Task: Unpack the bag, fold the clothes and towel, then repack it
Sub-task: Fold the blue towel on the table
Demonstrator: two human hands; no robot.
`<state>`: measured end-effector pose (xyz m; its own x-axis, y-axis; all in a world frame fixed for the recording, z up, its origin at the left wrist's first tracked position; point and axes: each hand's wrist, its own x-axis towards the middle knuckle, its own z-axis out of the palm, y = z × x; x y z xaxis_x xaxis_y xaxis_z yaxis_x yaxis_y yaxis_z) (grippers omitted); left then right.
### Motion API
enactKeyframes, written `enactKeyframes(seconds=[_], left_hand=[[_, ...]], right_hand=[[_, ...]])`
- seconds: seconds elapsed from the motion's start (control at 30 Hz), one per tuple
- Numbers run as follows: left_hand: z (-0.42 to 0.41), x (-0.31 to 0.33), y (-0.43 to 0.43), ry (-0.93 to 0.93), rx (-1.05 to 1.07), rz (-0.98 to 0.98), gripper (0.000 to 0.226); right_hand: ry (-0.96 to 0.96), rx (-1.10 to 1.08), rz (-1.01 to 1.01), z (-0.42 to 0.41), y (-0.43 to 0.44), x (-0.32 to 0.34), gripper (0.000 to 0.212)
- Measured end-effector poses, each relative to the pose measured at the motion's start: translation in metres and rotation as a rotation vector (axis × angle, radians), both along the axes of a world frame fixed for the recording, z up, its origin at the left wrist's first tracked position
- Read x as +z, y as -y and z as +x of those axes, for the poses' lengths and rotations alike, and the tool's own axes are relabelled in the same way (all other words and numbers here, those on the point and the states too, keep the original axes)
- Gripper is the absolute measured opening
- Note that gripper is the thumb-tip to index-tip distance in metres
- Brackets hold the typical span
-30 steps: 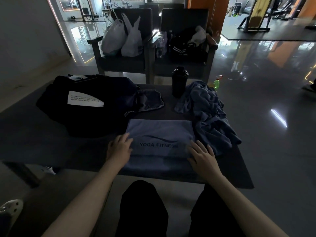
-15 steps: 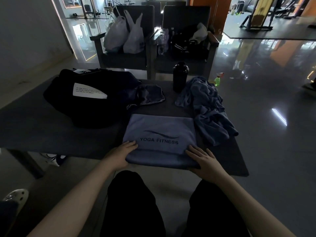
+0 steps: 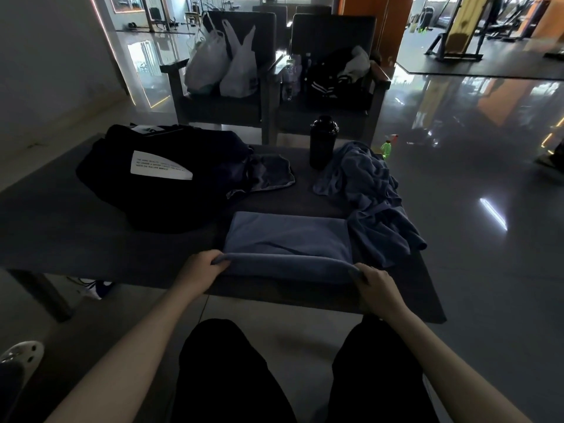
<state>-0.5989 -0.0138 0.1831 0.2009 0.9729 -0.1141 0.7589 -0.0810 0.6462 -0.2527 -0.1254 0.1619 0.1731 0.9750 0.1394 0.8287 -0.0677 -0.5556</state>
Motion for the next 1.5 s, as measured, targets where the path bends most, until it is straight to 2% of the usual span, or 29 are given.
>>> enactKeyframes(seconds=[0.1,0.2,0.33,0.4,0.47,0.63,0.77,0.9,1.03,1.23,1.33,1.5], left_hand=[[-0.003,0.0,-0.002,0.077,0.016,-0.014,0.01],[-0.007,-0.003,-0.002,0.104,-0.035,-0.098,0.02],[-0.003,-0.001,-0.014,0.163,0.003,-0.008,0.013],[0.005,0.005,-0.026,0.269,0.082,0.021,0.004],[0.015,0.011,-0.038,0.317,0.141,0.043,0.024],[0.042,0.009,-0.069,0.207,0.232,0.074,0.03],[0.055,0.006,-0.087,0.197,0.324,0.051,0.032],[0.058,0.002,-0.09,0.377,0.297,-0.08,0.037],[0.056,-0.009,-0.089,0.207,0.286,0.017,0.028],[0.059,-0.005,-0.105,0.153,0.313,0.107,0.019],[0.062,-0.002,-0.116,0.121,0.315,0.091,0.023],[0.067,-0.005,-0.128,-0.056,0.329,0.035,0.029]], right_hand=[[0.002,-0.04,0.037,0.0,-0.008,0.002,0.023],[-0.019,-0.051,0.086,-0.001,-0.013,0.003,0.025],[-0.119,-0.069,0.135,-0.003,-0.028,0.009,0.041],[-0.2,-0.115,0.128,-0.005,-0.042,0.016,0.03],[-0.287,-0.18,0.083,-0.008,-0.056,0.023,0.02],[-0.356,-0.242,-0.073,-0.007,-0.083,0.022,0.009],[-0.349,-0.309,-0.015,-0.007,-0.098,0.019,0.013],[-0.334,-0.357,0.036,-0.01,-0.112,0.014,0.02],[-0.343,-0.413,0.073,-0.012,-0.114,0.007,0.024],[-0.249,-0.456,0.165,-0.007,-0.12,0.014,0.029],[-0.213,-0.461,0.134,-0.004,-0.132,0.018,0.028],[-0.147,-0.455,-0.012,0.002,-0.144,0.01,0.029]])
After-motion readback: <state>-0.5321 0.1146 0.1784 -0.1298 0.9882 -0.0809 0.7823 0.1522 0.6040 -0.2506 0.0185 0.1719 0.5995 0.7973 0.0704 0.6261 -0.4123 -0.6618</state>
